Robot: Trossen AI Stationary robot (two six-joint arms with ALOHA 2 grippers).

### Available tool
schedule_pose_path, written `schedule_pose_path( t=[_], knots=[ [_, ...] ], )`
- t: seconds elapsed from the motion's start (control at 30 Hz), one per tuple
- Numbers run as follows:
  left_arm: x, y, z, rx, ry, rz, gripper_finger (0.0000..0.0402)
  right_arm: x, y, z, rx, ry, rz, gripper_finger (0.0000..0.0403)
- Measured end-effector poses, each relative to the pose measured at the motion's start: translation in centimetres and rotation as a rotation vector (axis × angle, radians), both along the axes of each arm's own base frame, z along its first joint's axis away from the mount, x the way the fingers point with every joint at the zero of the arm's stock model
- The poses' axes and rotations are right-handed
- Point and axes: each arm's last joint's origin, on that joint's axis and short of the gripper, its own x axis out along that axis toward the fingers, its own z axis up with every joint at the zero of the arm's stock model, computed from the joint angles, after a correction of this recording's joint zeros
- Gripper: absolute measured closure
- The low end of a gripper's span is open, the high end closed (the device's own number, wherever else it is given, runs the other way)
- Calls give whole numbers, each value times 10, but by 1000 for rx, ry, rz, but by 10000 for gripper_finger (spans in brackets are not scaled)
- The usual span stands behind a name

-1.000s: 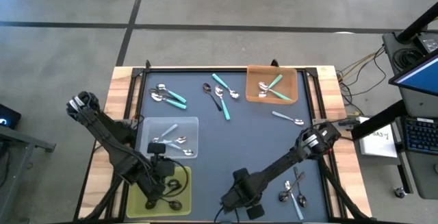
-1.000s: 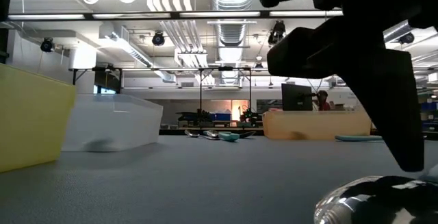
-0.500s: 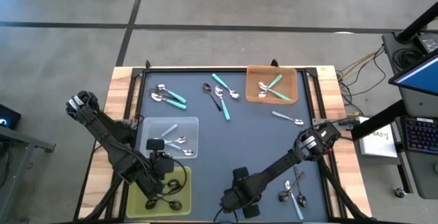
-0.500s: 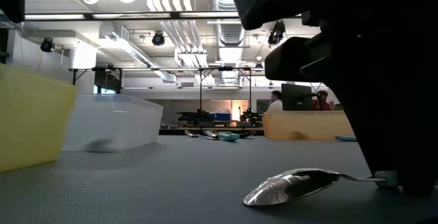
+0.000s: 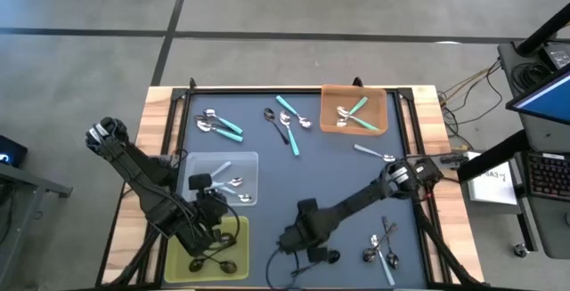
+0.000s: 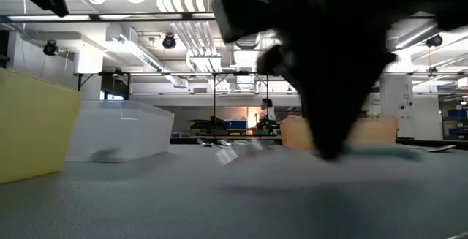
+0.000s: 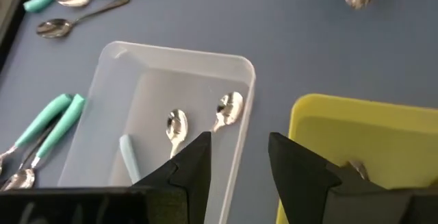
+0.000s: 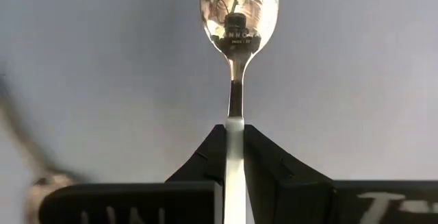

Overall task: Sort silverware by color (type)
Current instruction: Put the light blue spoon into the white bin

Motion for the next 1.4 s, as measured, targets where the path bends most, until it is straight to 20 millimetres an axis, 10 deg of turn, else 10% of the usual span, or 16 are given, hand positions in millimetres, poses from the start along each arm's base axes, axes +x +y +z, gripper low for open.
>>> schedule_pose_path(
  t=[0.73, 1.4],
  knots=[
    [18, -2, -25, -246, -355, 206, 273, 44, -131, 153, 174, -840, -210, 386],
    [23, 14, -44, -23, -1014, 293, 285, 55, -135, 174, 229, -1061, -135, 386]
  ],
)
